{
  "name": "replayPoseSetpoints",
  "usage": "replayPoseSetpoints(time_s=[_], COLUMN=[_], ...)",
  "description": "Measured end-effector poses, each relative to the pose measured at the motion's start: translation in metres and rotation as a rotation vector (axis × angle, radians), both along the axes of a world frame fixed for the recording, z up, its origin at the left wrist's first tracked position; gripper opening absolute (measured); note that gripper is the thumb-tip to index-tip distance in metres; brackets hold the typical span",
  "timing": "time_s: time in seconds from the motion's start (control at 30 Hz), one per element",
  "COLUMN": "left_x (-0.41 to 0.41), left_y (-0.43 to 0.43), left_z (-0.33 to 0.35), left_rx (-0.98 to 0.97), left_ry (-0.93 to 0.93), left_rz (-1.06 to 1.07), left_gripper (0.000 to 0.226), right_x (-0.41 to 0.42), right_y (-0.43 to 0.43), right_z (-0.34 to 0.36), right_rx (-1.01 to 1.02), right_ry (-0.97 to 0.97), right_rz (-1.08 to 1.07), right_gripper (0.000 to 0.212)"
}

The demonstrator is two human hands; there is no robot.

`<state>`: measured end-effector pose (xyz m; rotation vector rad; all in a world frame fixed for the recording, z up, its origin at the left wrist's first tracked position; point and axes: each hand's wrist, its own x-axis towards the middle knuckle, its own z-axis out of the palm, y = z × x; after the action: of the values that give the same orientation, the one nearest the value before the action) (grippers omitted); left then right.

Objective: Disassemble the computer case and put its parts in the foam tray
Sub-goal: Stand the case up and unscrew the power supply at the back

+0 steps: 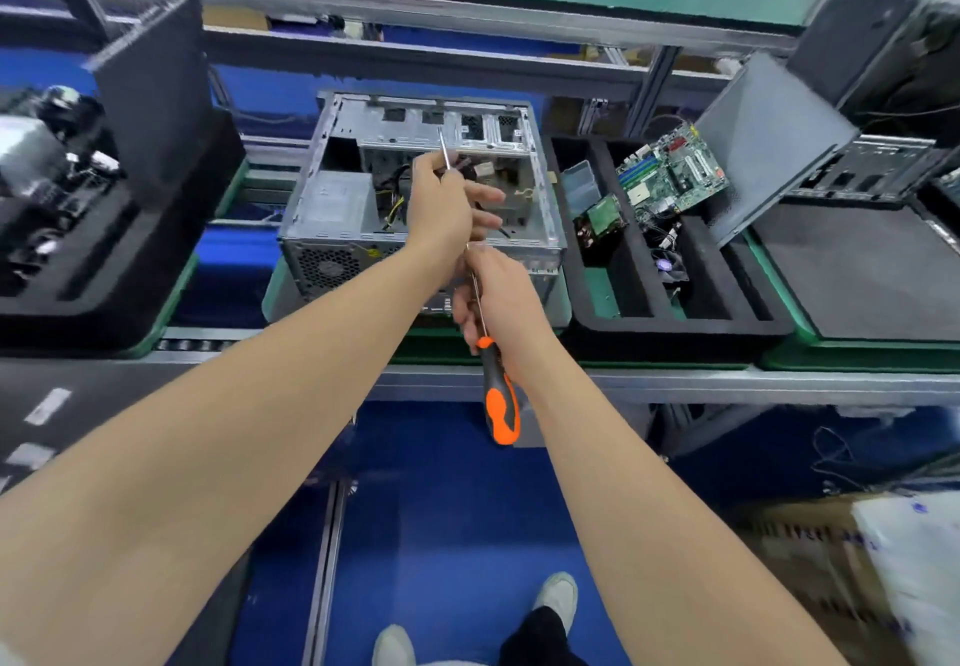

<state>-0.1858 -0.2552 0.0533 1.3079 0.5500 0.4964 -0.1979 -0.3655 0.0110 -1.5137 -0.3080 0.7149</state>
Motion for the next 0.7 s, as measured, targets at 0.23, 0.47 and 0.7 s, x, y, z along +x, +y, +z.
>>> replayPoseSetpoints(time_s=[0.23, 0.47, 0.7], left_x=[-0.077, -0.127, -0.12], left_y=[0.082, 0.114, 0.106], left_z=[-0.012, -0.066, -0.127], left_rx=[-0.009, 0.033, -0.147], left_ry=[0.072, 0.258, 0.403], left_rz=[0.15, 0.387, 0.232], left_gripper=[0.024, 0.032, 0.029], right_x=[-0.075, -0.119, -0.136], right_y=[0.053, 0.071, 0.054], right_z=[-0.011, -0.037, -0.074], right_rx=[-0.041, -0.166, -0.322], right_ry=[-0.054, -0.074, 0.079], right_rz=[0.173, 0.303, 0.215], right_gripper=[0.03, 0.034, 0.023])
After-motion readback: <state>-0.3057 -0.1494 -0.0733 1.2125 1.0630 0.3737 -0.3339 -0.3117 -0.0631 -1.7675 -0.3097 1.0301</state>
